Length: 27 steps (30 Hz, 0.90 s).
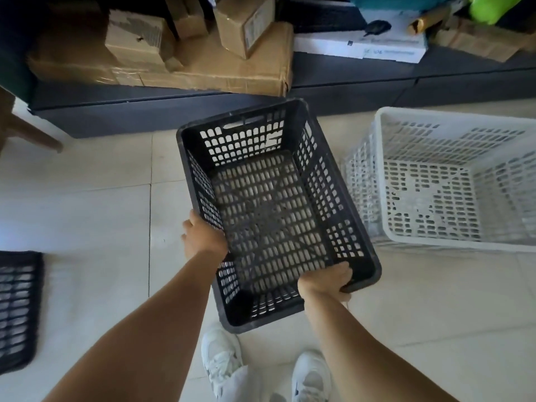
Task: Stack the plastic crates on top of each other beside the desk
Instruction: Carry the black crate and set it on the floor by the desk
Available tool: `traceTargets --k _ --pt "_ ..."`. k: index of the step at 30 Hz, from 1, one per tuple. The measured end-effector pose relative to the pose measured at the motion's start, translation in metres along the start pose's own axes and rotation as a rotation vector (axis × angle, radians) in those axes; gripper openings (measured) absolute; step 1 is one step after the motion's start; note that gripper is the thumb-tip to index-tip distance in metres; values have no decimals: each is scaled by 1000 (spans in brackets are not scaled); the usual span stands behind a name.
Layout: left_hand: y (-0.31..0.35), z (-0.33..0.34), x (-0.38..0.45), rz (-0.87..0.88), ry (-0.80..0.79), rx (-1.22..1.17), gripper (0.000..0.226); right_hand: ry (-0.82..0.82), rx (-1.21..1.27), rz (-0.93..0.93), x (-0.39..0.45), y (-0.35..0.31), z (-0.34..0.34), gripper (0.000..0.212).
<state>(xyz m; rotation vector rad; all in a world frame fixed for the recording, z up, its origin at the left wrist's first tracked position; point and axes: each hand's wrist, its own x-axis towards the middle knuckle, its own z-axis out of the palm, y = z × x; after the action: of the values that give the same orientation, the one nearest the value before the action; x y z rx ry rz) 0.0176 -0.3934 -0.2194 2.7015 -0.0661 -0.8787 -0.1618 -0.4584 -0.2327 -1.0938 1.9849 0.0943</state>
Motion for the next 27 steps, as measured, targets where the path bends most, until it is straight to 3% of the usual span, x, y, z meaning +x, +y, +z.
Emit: traceTargets --k 3,9,12,17,19,23,27 --pt "-6 4 14 -65 -62 -63 46 31 -147 -12 3 0 -6 97" --pt "-12 9 19 -80 -107 -142 34 267 -340 -294 41 -10 -26 92" --pt "-9 10 22 -122 -117 -244 35 211 -424 -363 67 -34 -33 88" --pt "-11 13 24 -152 -89 -352 31 125 -436 -280 95 -63 -36 68" --pt "-16 7 24 -154 -53 -377 30 136 -398 -270 95 -66 -33 55" --pt "-20 -20 17 -171 14 -411 28 127 -287 -288 81 -68 -27 53" --pt "-23 -59 -8 -227 71 -432 29 85 -240 -345 41 -80 -43 38"
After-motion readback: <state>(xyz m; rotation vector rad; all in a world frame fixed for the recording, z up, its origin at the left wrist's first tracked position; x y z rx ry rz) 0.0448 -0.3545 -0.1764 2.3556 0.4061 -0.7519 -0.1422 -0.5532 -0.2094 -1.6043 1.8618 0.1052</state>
